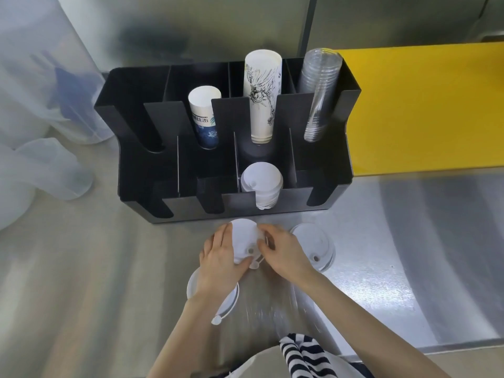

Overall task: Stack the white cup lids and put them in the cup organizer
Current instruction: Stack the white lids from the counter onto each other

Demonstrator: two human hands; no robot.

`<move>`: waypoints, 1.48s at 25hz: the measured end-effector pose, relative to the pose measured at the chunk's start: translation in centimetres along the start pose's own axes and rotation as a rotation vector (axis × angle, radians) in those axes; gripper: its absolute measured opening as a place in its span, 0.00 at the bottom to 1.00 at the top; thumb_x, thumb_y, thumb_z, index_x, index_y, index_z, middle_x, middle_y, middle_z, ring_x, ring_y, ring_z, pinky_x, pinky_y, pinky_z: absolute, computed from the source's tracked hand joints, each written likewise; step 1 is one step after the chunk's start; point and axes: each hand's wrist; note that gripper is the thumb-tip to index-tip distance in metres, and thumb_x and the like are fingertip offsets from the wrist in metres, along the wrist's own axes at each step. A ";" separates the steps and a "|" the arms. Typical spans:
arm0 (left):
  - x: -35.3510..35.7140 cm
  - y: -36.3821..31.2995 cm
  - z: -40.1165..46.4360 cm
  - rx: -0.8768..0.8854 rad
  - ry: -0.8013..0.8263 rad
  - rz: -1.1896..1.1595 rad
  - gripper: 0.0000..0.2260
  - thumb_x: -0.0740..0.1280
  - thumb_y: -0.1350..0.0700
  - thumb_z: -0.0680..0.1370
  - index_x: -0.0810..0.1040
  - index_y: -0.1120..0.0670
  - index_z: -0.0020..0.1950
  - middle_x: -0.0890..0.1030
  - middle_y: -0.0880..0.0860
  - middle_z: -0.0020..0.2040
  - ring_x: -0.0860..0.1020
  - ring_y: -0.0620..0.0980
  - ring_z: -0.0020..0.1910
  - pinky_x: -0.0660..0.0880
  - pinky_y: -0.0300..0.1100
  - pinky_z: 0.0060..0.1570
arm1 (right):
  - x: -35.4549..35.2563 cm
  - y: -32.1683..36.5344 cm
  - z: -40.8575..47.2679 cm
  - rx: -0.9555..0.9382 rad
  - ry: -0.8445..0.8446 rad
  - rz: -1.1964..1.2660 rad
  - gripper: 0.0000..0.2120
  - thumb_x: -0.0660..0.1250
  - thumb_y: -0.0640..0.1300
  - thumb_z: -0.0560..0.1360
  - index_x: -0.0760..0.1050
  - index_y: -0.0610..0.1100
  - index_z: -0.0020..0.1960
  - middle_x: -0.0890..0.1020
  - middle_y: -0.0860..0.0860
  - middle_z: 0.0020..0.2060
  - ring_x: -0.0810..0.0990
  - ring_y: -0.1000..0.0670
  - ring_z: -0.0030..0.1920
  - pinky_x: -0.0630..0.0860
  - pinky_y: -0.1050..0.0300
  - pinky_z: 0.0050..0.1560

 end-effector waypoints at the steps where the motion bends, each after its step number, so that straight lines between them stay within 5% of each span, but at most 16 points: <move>1: -0.2 -0.2 -0.2 0.031 0.006 -0.046 0.34 0.67 0.49 0.73 0.55 0.55 0.73 0.60 0.51 0.75 0.60 0.54 0.71 0.58 0.45 0.70 | -0.4 -0.1 -0.1 0.015 -0.037 0.034 0.17 0.61 0.41 0.75 0.71 0.42 0.63 0.77 0.42 0.61 0.77 0.44 0.56 0.70 0.59 0.58; 4: -0.7 -1.0 -1.0 0.141 0.010 -0.179 0.34 0.70 0.52 0.72 0.57 0.54 0.73 0.61 0.49 0.74 0.61 0.50 0.71 0.57 0.36 0.67 | -1.7 -0.6 -0.5 0.052 -0.114 0.088 0.15 0.64 0.42 0.74 0.74 0.41 0.59 0.78 0.42 0.57 0.79 0.45 0.53 0.71 0.59 0.55; 9: 0.0 -2.3 -1.8 0.249 0.056 -0.274 0.34 0.71 0.55 0.71 0.58 0.53 0.72 0.58 0.39 0.67 0.61 0.43 0.68 0.55 0.23 0.59 | -3.8 -2.1 -1.8 0.084 -0.186 0.141 0.12 0.64 0.43 0.74 0.77 0.42 0.56 0.79 0.48 0.48 0.75 0.53 0.42 0.67 0.81 0.38; 12: 0.9 -3.1 -2.0 0.218 0.061 -0.361 0.34 0.71 0.56 0.71 0.58 0.53 0.72 0.57 0.41 0.66 0.61 0.38 0.63 0.56 0.12 0.52 | -5.0 -3.1 -2.4 0.126 -0.225 0.215 0.11 0.66 0.43 0.73 0.77 0.43 0.55 0.78 0.50 0.47 0.75 0.60 0.38 0.68 0.81 0.35; 20: 3.9 -6.0 -1.2 0.184 0.141 -0.312 0.34 0.71 0.53 0.70 0.58 0.53 0.71 0.63 0.52 0.70 0.63 0.49 0.69 0.65 0.41 0.67 | -7.0 -5.9 -2.8 0.213 -0.321 0.218 0.12 0.65 0.42 0.74 0.76 0.43 0.57 0.80 0.45 0.57 0.75 0.50 0.47 0.67 0.74 0.38; 25: 5.3 -6.6 -0.8 0.176 0.145 -0.230 0.34 0.71 0.52 0.70 0.59 0.55 0.71 0.64 0.53 0.70 0.61 0.50 0.69 0.62 0.40 0.68 | -7.2 -6.8 -2.6 0.228 -0.310 0.229 0.12 0.64 0.41 0.74 0.75 0.42 0.57 0.78 0.43 0.58 0.73 0.50 0.48 0.67 0.71 0.39; 29: 6.0 -6.7 -0.7 0.167 0.144 -0.201 0.34 0.72 0.52 0.70 0.60 0.55 0.71 0.65 0.54 0.70 0.62 0.51 0.69 0.62 0.42 0.69 | -7.0 -7.3 -2.4 0.240 -0.297 0.211 0.12 0.63 0.40 0.74 0.75 0.43 0.57 0.77 0.42 0.58 0.73 0.50 0.47 0.68 0.61 0.49; 37: 6.0 -6.5 -0.6 0.181 0.139 -0.131 0.33 0.71 0.49 0.70 0.61 0.56 0.70 0.67 0.54 0.69 0.64 0.53 0.68 0.64 0.44 0.68 | -6.5 -8.0 -2.2 0.212 -0.253 0.191 0.12 0.64 0.41 0.74 0.76 0.41 0.56 0.78 0.42 0.56 0.77 0.46 0.50 0.68 0.61 0.50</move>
Point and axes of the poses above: each hand's wrist, its own z-axis towards the middle knuckle, its own x-axis out of the palm, y = z × x
